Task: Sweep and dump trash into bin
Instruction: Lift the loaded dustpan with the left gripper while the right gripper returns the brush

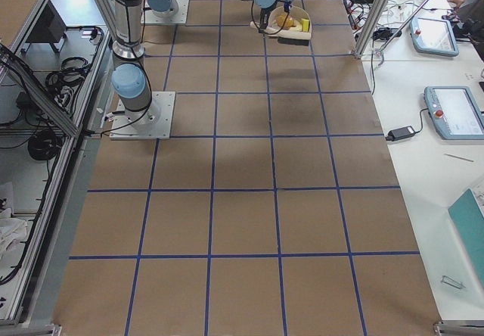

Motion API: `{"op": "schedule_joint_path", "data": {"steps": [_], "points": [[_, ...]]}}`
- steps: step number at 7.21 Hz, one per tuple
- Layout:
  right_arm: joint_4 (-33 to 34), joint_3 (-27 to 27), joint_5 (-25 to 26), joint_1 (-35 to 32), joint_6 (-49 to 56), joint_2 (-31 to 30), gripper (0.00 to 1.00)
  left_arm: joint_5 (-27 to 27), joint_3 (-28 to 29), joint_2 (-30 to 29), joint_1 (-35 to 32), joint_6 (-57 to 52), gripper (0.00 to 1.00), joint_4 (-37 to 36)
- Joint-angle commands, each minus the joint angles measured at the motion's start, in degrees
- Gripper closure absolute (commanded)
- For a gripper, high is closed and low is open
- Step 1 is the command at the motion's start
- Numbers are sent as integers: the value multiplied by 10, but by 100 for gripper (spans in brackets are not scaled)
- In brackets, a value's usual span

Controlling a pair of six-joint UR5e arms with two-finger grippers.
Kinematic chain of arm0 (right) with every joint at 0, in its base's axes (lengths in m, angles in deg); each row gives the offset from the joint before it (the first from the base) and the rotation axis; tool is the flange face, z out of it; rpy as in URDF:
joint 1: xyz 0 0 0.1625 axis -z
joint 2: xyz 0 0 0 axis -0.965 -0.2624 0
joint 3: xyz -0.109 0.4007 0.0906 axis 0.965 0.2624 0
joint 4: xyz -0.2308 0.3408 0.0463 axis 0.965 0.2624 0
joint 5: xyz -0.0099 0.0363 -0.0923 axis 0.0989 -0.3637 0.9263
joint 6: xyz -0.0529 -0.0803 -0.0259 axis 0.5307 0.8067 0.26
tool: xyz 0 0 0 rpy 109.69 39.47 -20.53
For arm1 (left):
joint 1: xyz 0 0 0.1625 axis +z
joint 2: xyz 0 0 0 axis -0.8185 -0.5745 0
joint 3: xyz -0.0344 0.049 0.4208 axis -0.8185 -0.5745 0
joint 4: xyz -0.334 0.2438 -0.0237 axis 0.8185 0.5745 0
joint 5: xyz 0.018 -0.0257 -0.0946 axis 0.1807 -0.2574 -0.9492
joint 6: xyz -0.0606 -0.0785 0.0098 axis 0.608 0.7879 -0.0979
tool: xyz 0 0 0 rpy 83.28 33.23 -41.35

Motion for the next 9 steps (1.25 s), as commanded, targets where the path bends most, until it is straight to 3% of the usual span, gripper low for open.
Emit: {"op": "schedule_joint_path", "data": {"steps": [1, 3, 4, 5, 6, 9], "points": [[-2, -35, 42, 116, 141, -29, 100, -23, -12, 19, 13, -11, 100, 0], [7, -42, 55, 244, 299, -21, 100, -79, -28, 41, 70, -91, 100, 19], [25, -56, 53, 295, 346, -9, 100, -81, -29, 58, 106, -122, 100, 45], [95, -69, 98, 314, 393, -3, 100, -82, -24, 75, 130, -144, 100, 83], [109, -71, 128, 336, 420, 15, 100, -91, -17, 101, 153, -172, 100, 126], [123, -73, 96, 353, 412, 45, 100, -104, 29, 149, 290, -290, 100, 260]]}}
